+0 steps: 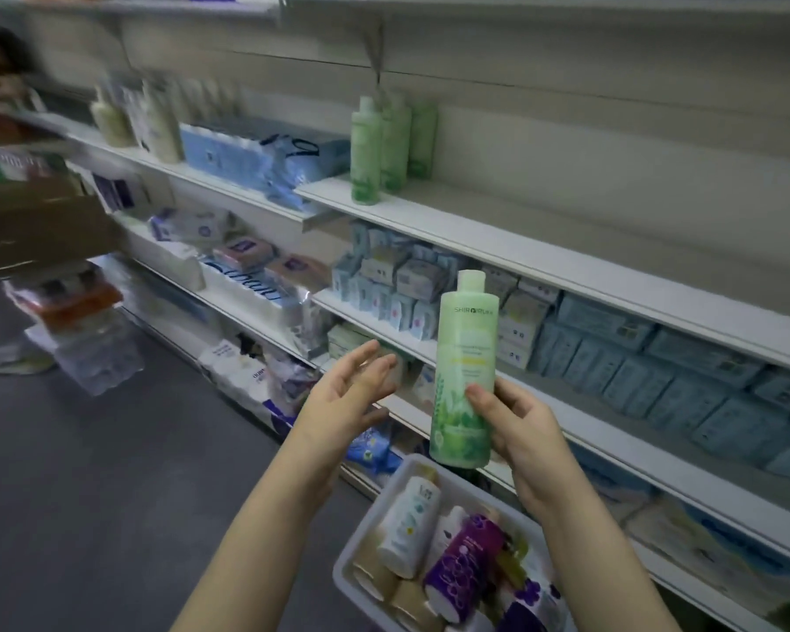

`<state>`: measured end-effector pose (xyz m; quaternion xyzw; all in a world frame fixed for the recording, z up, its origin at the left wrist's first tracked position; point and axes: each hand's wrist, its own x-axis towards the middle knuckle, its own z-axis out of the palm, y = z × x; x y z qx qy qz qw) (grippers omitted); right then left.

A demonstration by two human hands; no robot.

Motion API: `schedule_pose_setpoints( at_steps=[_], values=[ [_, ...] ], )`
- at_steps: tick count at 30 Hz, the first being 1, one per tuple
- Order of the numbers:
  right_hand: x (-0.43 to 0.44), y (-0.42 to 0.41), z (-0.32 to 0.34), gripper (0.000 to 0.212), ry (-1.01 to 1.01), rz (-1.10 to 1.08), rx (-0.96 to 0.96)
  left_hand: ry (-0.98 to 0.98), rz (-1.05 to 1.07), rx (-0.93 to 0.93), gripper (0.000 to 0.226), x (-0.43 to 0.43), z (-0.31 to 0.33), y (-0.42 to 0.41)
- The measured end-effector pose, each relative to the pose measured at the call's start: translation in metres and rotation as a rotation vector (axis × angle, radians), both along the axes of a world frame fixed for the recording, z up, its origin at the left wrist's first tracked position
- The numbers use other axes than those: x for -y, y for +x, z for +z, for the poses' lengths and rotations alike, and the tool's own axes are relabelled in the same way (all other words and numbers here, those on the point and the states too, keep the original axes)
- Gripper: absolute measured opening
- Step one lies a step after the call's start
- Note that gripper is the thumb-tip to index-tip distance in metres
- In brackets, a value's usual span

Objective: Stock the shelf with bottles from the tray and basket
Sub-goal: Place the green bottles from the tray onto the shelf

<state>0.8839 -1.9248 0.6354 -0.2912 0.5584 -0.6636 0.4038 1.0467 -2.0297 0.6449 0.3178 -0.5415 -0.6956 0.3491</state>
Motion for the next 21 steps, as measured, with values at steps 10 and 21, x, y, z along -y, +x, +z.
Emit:
schedule_pose_setpoints(
  at_steps=[10, 21],
  values=[
    [0.147, 0.085, 0.005, 0.038, -0.063, -0.149, -0.017, -0.139, -0.100, 0.051, 0.035, 0.153, 0.007, 0.071],
    [0.258, 0.049, 0.033, 0.026, -0.113, -0.278, -0.198, -0.262, -0.217, 0.022, 0.029, 0.296, 0.036, 0.008]
  ],
)
